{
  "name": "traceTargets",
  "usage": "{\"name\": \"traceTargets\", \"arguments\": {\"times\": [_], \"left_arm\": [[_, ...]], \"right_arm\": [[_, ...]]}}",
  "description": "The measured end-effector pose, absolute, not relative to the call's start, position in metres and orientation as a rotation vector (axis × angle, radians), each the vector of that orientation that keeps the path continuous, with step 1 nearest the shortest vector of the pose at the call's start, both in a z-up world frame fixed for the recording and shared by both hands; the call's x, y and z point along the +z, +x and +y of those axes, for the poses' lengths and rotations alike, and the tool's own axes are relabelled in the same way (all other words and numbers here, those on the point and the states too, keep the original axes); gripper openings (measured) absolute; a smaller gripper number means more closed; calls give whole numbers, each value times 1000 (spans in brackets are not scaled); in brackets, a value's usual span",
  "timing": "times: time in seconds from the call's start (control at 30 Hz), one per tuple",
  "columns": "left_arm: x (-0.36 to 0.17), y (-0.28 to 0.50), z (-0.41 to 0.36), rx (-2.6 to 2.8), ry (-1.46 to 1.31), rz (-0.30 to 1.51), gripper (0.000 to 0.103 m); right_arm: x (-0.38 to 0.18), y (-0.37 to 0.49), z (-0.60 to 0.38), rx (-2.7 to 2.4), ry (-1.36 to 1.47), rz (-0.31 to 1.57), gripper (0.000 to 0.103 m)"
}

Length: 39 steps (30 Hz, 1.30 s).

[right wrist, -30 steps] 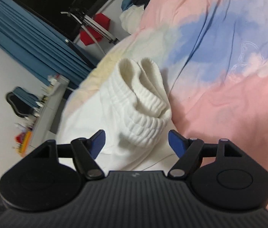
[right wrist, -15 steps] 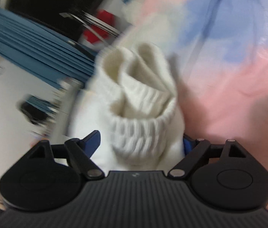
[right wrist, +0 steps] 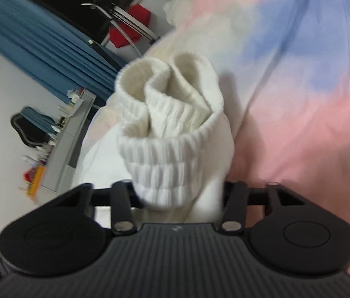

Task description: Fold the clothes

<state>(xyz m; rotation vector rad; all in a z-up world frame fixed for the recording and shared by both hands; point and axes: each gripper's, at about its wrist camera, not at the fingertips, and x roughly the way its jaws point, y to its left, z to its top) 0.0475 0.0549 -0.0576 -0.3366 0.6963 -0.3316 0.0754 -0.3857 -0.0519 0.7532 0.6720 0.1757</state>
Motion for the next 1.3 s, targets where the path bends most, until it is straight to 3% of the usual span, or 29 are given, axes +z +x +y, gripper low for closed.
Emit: {"name": "traceTargets", "arguments": {"times": [0.03,0.13,0.43,0.77,1.03,1.3], "left_arm": [[-54,47,55,-324,-343,690,51],[-37,39,57,-303,-368,648,43],[58,5,30,-344,-347,476,40],[131,51,-137,-525,-241,357,40],[110,106,-307,-698,-149,343,40],[26,150,-464,-852,-7,389,39]], "right_arm": [[-43,73,-379,172,716,650,39],[-15,64,-361,199,611,581,35],[61,25,-389,329,644,347,34],[107,-15,-503,229,778,86,34],[84,-36,-602,17,823,-95,34],[-4,-42,-666,-220,905,-193,34]]}}
